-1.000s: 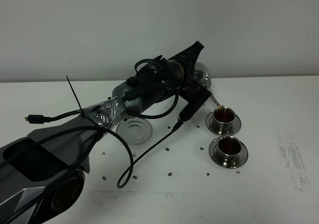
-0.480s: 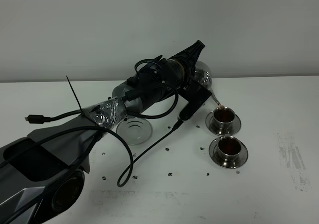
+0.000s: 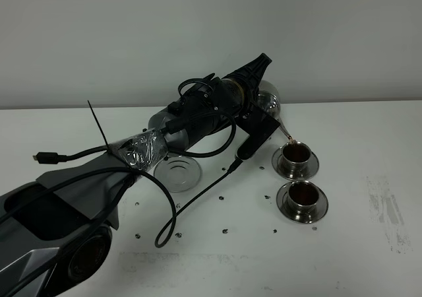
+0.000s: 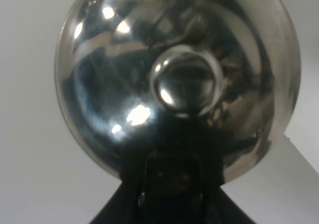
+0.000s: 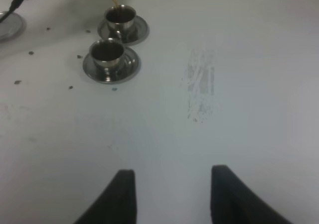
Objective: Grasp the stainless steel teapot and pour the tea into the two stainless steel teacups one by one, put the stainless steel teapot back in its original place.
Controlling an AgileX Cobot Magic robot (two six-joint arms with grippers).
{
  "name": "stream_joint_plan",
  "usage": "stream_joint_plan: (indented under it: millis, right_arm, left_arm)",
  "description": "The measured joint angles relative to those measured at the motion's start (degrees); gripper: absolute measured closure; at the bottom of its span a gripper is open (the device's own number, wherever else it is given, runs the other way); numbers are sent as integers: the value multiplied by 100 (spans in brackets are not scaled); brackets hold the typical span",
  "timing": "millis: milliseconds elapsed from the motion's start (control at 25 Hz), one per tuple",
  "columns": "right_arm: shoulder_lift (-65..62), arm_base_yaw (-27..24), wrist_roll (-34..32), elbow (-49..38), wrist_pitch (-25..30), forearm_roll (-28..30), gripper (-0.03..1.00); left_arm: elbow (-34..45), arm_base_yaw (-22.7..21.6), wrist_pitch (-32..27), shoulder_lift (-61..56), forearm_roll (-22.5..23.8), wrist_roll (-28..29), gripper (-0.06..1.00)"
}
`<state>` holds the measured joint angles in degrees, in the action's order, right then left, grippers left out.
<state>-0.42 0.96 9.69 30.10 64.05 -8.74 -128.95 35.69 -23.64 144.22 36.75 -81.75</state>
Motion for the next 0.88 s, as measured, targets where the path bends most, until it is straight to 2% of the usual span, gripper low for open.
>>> stream_joint_plan:
  millis: [280,560,880]
  right_arm:
    - [0,0,0,0,0,0,63]
    - [0,0,0,0,0,0,63]
    - [0,0,0,0,0,0,63]
  left_arm:
    - [0,0,-59,0,-264,189,72]
    - [0,0,-574,0,-531,421,72]
    - [0,-11,-1027,0,-1267,437,72]
